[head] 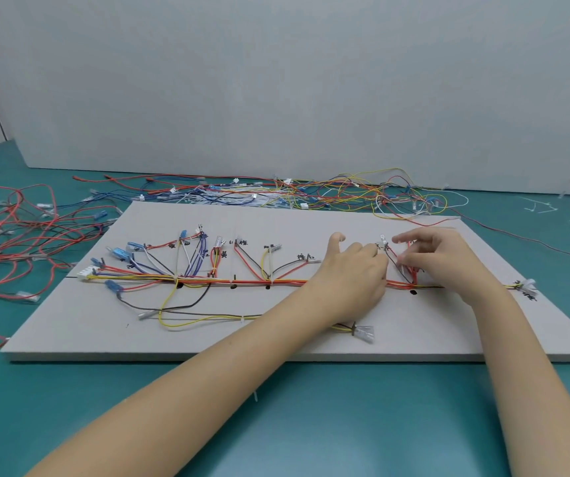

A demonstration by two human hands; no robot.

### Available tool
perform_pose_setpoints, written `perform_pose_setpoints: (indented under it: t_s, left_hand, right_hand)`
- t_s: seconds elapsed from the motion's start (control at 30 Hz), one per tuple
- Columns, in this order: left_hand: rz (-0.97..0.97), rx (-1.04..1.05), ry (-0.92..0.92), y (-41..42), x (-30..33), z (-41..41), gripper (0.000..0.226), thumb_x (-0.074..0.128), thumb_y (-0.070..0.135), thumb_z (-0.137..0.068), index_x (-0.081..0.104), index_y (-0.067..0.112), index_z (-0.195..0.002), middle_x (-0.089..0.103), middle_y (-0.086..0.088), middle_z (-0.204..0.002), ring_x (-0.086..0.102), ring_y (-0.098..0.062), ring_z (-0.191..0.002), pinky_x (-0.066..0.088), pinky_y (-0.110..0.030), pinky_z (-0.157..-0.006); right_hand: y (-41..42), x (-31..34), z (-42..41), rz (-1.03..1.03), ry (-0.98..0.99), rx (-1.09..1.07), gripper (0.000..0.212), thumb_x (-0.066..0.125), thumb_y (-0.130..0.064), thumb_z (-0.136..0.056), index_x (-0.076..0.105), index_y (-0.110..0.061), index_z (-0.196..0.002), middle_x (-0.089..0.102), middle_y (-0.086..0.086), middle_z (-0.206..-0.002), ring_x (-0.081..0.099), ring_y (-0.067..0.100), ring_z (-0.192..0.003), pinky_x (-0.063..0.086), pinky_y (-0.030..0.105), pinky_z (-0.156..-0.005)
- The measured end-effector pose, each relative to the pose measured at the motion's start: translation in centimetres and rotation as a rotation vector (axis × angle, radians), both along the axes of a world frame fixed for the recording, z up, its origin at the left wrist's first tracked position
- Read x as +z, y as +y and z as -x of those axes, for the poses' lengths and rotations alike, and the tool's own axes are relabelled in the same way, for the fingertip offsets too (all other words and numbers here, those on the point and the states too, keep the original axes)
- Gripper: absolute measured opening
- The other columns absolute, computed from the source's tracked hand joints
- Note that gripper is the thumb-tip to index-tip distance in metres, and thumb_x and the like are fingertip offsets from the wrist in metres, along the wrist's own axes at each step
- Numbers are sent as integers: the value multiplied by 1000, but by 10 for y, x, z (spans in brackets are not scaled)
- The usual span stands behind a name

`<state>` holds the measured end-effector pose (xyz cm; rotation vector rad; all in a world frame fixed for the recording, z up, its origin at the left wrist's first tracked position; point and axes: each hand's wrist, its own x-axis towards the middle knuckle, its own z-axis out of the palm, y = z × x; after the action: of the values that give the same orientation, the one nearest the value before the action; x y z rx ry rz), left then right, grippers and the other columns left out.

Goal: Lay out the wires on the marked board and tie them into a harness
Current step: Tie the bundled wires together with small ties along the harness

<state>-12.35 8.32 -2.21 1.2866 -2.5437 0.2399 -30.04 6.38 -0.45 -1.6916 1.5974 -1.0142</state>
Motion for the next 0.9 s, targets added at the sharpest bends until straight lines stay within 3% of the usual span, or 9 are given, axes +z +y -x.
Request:
perform_pose_setpoints:
  t_s: [0.13,0.23,0.3,0.4,0.6,0.73,0.9]
  left_hand:
    - [21,25,42,4,2,-1,25,38,27,-99,61,19,-105,57,0,-109,49,-22,-115,8,-55,-110]
    - [119,12,63,9,4,0,23,46,20,-94,66,25,-105,56,4,-111,42,-19,-124,-6,-54,-106]
    - [142,-36,51,12,8,3,30,48,11,-88,65,27,-107,55,5,-114,40,-20,-125,-4,-51,-105]
    - [21,-127,47,12,13,5,29,49,9,-87,69,28,-97,59,8,-109,44,-19,-118,7,-47,-106]
    - [-153,-129,133,7,17,1,17,59,36,-85,74,27,-87,57,10,-89,51,-17,-103,24,-43,-96]
    - [-264,-116,188,5,15,8,44,71,67,-69,71,25,-81,59,8,-88,52,-14,-93,28,-41,-89]
    - [-231,-96,214,4,16,12,52,70,74,-63,70,24,-76,60,6,-91,52,-14,-94,29,-43,-90]
  right_hand:
    - [0,-1,0,3,2,-22,12,65,6,-85,70,-4,-89,66,-1,-52,57,1,-47,46,8,-54]
    - [0,-1,1,-8,-10,-28,9,64,7,-85,70,0,-86,67,1,-53,58,2,-47,46,8,-54]
    - [1,0,0,-5,-17,-24,7,65,8,-84,70,4,-86,67,8,-62,58,1,-49,46,8,-54]
    - [2,0,-1,-3,-14,-26,5,68,4,-84,73,2,-85,68,12,-72,59,2,-53,47,9,-55]
    - [3,2,-1,-3,13,-22,6,70,0,-84,75,-3,-83,69,10,-72,56,10,-61,43,6,-54]
    - [2,2,0,-2,26,-27,9,71,-2,-83,74,-8,-77,69,13,-73,56,11,-61,43,6,-53]
    - [4,2,1,-3,25,-19,15,72,-1,-82,74,-12,-72,69,14,-72,56,10,-58,43,8,-53]
